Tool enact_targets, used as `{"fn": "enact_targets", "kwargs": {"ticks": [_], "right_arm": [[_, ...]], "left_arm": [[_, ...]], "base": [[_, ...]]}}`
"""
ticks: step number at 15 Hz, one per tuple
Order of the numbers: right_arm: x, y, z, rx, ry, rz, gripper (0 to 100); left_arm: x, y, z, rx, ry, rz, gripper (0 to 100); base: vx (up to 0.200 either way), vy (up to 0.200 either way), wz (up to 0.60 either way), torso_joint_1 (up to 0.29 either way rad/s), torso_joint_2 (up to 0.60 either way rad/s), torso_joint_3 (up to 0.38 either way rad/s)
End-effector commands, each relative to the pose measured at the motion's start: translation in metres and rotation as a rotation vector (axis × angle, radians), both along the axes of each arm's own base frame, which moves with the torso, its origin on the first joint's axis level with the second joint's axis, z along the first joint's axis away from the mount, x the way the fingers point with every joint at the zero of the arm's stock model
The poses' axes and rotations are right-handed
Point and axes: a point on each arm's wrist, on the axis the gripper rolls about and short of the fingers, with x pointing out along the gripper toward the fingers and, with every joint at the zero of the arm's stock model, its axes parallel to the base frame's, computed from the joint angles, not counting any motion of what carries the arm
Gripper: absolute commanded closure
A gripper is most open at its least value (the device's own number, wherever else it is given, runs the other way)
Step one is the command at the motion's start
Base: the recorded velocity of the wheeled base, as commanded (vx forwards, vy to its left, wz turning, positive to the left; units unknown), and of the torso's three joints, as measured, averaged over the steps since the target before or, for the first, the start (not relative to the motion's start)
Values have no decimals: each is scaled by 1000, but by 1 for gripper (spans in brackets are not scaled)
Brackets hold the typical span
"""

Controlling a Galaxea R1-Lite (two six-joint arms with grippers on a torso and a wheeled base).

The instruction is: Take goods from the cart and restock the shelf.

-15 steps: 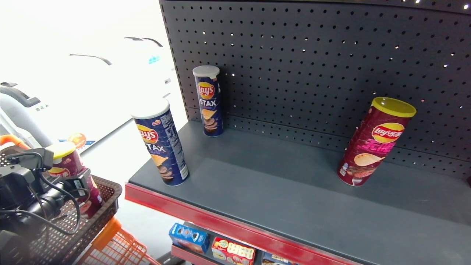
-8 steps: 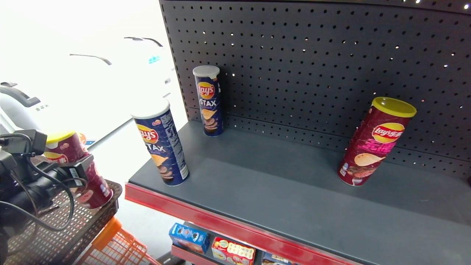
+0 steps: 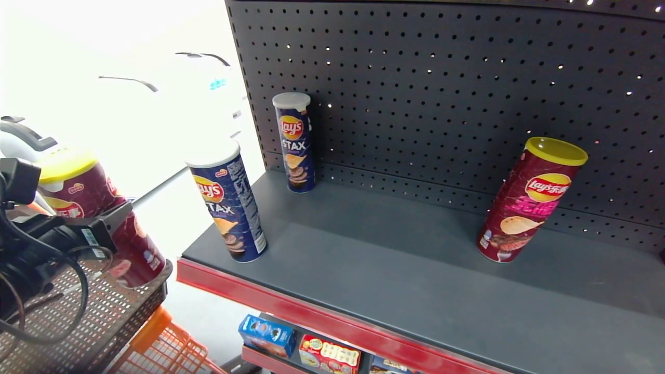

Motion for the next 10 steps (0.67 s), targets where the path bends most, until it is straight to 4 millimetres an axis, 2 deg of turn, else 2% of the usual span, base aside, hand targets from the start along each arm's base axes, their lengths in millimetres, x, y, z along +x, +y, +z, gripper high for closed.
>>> {"fn": "enact_targets", "kwargs": {"ticks": [1, 5, 10], "right_arm": [[0, 0, 0, 0, 1, 1, 0], [0, 0, 0, 0, 1, 1, 0], [0, 0, 0, 0, 1, 1, 0]], "left_arm": [[-14, -7, 17, 27, -82, -26, 100], [-30, -23, 25, 42, -126, -104, 100], [-53, -39, 29, 34, -79, -211, 100]], "base": [[0, 0, 0, 0, 0, 0], [0, 0, 0, 0, 0, 0], [0, 0, 0, 0, 0, 0]]}}
